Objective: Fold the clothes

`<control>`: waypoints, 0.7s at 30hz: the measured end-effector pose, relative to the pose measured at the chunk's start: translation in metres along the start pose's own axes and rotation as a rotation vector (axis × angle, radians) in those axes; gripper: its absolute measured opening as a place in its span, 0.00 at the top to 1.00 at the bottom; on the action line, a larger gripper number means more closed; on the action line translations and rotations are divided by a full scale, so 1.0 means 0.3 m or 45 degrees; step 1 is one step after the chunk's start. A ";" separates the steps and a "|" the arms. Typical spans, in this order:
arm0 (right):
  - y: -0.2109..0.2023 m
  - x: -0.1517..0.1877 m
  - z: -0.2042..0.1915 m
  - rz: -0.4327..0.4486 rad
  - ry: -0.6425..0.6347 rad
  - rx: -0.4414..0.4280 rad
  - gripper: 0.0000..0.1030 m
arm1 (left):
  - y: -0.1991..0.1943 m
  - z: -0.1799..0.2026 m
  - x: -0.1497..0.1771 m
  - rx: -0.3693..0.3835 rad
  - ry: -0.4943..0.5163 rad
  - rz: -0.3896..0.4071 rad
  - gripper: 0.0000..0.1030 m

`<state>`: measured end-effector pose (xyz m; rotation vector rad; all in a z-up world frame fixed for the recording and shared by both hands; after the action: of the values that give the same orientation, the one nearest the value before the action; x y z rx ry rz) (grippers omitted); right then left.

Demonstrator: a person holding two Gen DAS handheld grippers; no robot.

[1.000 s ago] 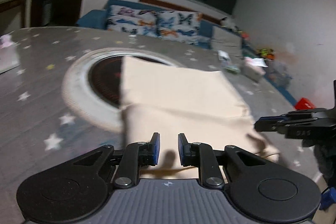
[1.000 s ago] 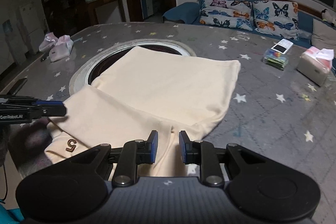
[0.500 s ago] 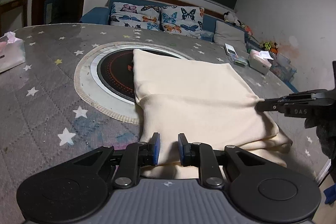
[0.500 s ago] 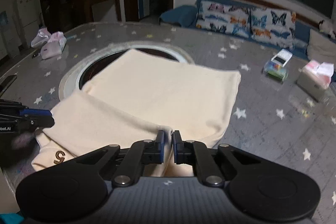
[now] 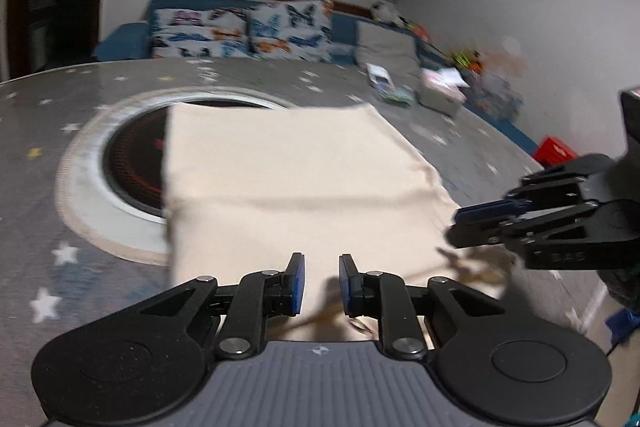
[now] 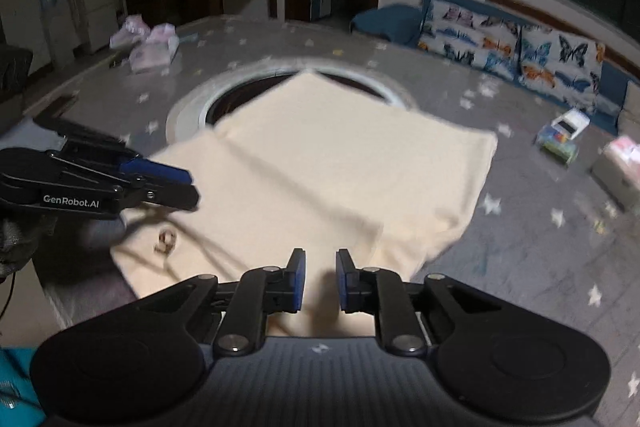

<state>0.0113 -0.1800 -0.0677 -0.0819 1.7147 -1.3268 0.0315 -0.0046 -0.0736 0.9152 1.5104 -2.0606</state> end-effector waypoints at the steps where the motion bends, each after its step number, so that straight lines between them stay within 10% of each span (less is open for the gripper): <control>1: 0.003 0.017 -0.003 -0.015 -0.011 0.003 0.86 | 0.007 0.015 0.011 0.002 0.025 -0.008 0.80; 21: -0.071 0.054 -0.040 -0.028 -0.142 0.027 0.83 | -0.180 0.032 0.177 -0.099 0.460 -0.053 0.62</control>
<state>-0.0158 -0.1891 -0.0612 -0.1603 1.6099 -1.3318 -0.0442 0.0058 -0.0740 1.2872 1.7889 -1.9223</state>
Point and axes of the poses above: each gripper's, at about its wrist camera, not at the fingertips, and y roughly the way its jaws point, z to its right, x to its underside, the point moved 9 cm from there along y, roughly the way its jaws point, and after that the axes turned 4 degrees about -z, right-handed, at the moved point
